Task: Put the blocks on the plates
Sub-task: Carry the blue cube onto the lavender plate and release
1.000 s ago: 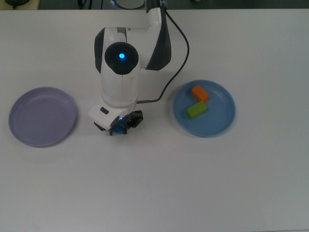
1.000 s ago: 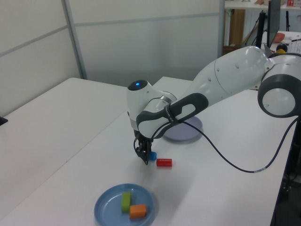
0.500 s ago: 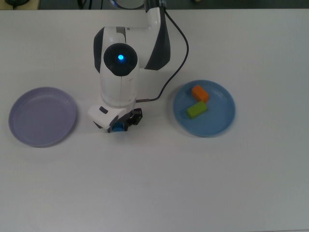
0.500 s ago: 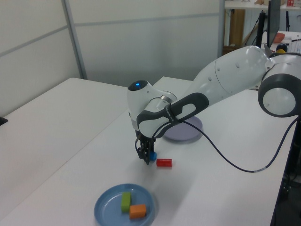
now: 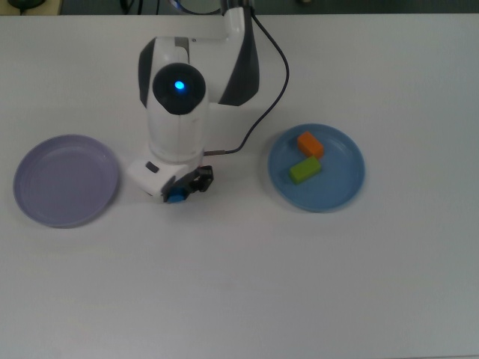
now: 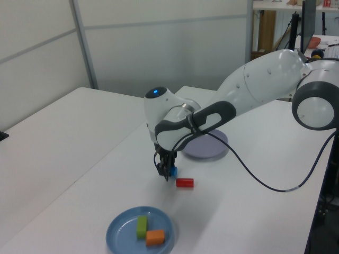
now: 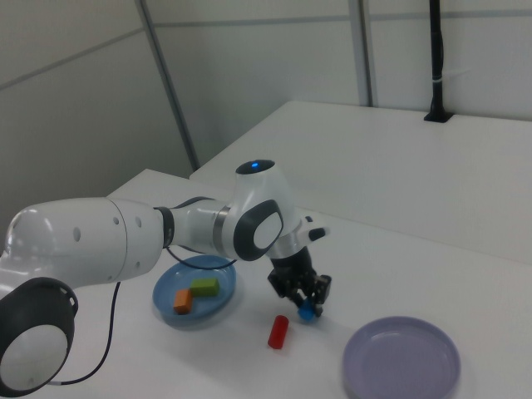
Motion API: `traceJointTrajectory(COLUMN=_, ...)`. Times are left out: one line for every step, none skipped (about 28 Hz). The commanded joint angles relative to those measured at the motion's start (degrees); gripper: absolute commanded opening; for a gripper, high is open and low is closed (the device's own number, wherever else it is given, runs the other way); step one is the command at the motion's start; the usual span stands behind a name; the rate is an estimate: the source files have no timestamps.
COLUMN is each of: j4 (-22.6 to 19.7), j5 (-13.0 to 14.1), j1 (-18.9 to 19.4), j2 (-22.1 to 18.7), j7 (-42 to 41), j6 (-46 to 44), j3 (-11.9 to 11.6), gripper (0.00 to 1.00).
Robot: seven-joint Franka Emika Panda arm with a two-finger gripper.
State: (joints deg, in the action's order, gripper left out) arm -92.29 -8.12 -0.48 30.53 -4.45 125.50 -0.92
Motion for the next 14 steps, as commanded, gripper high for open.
traceJointTrajectory(j4=1.41, j5=0.73, j1=-5.32, j2=-2.67, j7=-2.93, j6=-1.39, j3=0.13, gripper=0.00)
traceJointTrajectory(j4=1.85, j5=0.73, j1=-6.46, j2=-2.67, j7=-3.80, j6=-1.39, j3=0.13, gripper=0.00)
traceJointTrajectory(j4=2.11, j5=0.73, j1=-7.43, j2=-2.59, j7=-4.77, j6=-1.39, j3=0.13, gripper=0.00)
traceJointTrajectory(j4=2.20, j5=0.82, j1=-8.48, j2=-2.67, j7=-5.74, j6=-1.39, j3=0.13, gripper=0.00)
traceJointTrajectory(j4=2.20, j5=0.82, j1=-9.45, j2=-2.59, j7=-6.88, j6=-1.39, j3=0.13, gripper=0.00)
traceJointTrajectory(j4=2.20, j5=0.91, j1=-11.20, j2=-2.58, j7=-8.54, j6=-1.39, j3=0.13, gripper=0.00)
traceJointTrajectory(j4=2.20, j5=1.08, j1=-12.17, j2=-2.58, j7=-9.25, j6=-1.31, j3=0.22, gripper=0.00)
traceJointTrajectory(j4=2.20, j5=1.09, j1=-13.23, j2=-2.50, j7=-9.87, j6=-1.31, j3=0.22, gripper=0.00)
traceJointTrajectory(j4=2.20, j5=1.17, j1=-14.02, j2=-2.50, j7=-10.48, j6=-1.22, j3=0.22, gripper=0.01)
traceJointTrajectory(j4=2.20, j5=1.17, j1=-14.81, j2=-2.41, j7=-10.93, j6=-0.96, j3=0.22, gripper=0.03)
traceJointTrajectory(j4=2.20, j5=1.17, j1=-15.34, j2=-2.23, j7=-11.37, j6=-0.87, j3=0.22, gripper=0.04)
traceJointTrajectory(j4=2.12, j5=1.17, j1=-15.95, j2=-1.71, j7=-11.89, j6=-0.69, j3=0.22, gripper=0.09)
traceJointTrajectory(j4=2.12, j5=1.17, j1=-15.96, j2=-1.44, j7=-11.98, j6=-0.60, j3=0.22, gripper=0.13)
traceJointTrajectory(j4=2.12, j5=1.17, j1=-15.96, j2=-0.83, j7=-11.99, j6=-0.60, j3=0.22, gripper=0.21)
